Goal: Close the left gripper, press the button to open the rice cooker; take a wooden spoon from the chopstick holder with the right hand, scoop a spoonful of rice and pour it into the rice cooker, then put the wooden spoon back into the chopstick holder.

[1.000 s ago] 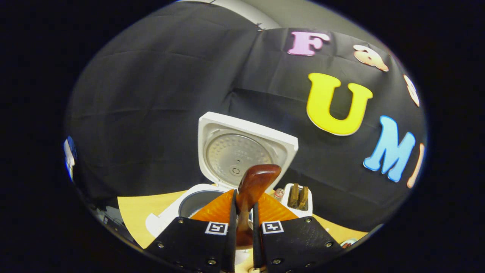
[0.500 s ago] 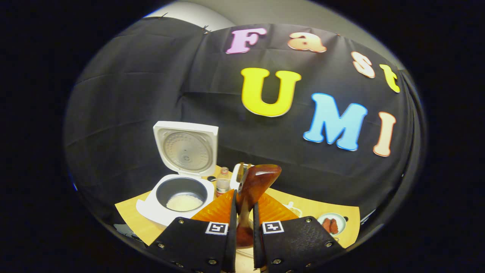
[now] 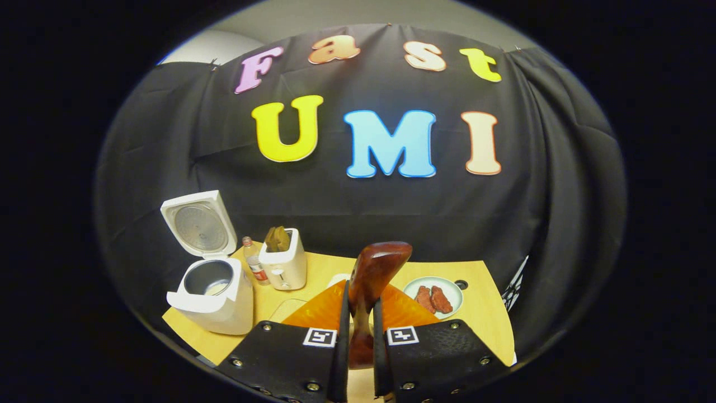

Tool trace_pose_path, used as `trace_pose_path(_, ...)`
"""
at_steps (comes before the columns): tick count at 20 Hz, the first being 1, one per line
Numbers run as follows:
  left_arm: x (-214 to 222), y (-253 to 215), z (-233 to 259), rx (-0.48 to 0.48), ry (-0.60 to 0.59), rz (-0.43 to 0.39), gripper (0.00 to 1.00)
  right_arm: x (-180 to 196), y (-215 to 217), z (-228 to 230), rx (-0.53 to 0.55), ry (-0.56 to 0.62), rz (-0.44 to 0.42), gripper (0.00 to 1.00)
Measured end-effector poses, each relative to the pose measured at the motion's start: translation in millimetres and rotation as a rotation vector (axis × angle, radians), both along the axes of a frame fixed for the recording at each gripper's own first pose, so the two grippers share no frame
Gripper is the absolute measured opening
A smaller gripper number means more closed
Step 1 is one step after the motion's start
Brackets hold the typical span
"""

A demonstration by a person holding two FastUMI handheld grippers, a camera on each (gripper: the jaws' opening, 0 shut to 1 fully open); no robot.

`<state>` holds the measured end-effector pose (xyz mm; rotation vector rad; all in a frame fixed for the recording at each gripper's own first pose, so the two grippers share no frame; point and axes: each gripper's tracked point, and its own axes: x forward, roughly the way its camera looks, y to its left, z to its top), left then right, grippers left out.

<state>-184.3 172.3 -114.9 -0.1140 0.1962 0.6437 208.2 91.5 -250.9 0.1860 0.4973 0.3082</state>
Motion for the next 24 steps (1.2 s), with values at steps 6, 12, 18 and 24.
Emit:
trace_pose_path(6,28,-76,4,0.050,0.057,0.020,0.88,46,-60,-64,0.060,0.087,-0.029,0.18)
trace_pose_path(12,42,-137,-12,0.009,0.157,0.092,0.94,71,-72,-150,0.132,0.228,-0.023,0.19)
trace_pose_path(18,76,-165,1,0.121,0.258,0.018,0.89,72,-78,-212,0.270,0.393,-0.095,0.18)
trace_pose_path(24,102,-188,-3,0.117,0.263,-0.020,0.90,51,-88,-240,0.440,0.518,-0.128,0.19)
